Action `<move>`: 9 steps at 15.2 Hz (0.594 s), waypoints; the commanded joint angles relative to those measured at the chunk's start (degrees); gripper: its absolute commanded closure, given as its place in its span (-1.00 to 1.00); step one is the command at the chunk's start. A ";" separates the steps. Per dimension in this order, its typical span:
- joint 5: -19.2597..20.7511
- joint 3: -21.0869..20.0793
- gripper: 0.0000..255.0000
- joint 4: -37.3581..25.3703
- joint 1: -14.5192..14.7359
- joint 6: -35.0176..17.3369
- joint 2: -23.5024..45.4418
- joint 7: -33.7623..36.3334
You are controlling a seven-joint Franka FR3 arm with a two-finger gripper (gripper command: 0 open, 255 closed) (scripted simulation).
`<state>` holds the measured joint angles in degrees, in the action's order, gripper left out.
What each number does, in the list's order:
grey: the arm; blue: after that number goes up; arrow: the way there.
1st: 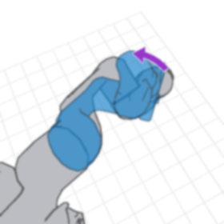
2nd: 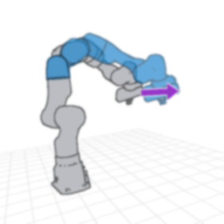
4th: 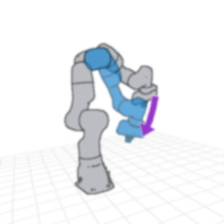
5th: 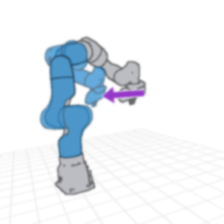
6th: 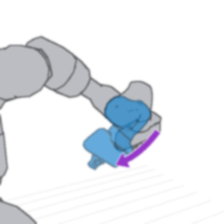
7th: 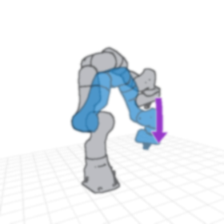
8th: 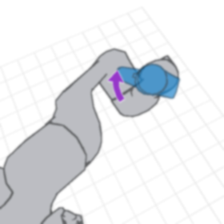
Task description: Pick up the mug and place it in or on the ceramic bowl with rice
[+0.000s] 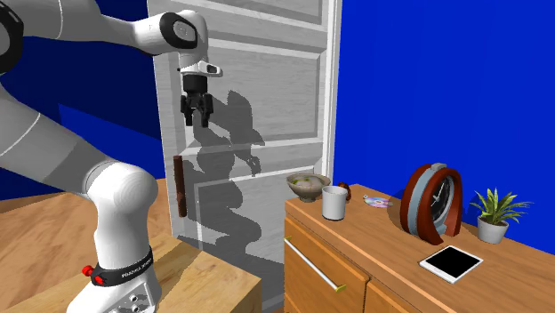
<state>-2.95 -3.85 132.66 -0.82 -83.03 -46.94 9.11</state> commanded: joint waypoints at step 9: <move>5.68 6.63 -1.00 1.62 -2.67 -10.26 9.05 -7.97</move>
<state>1.99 1.88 134.34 -3.12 -92.01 -39.17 2.26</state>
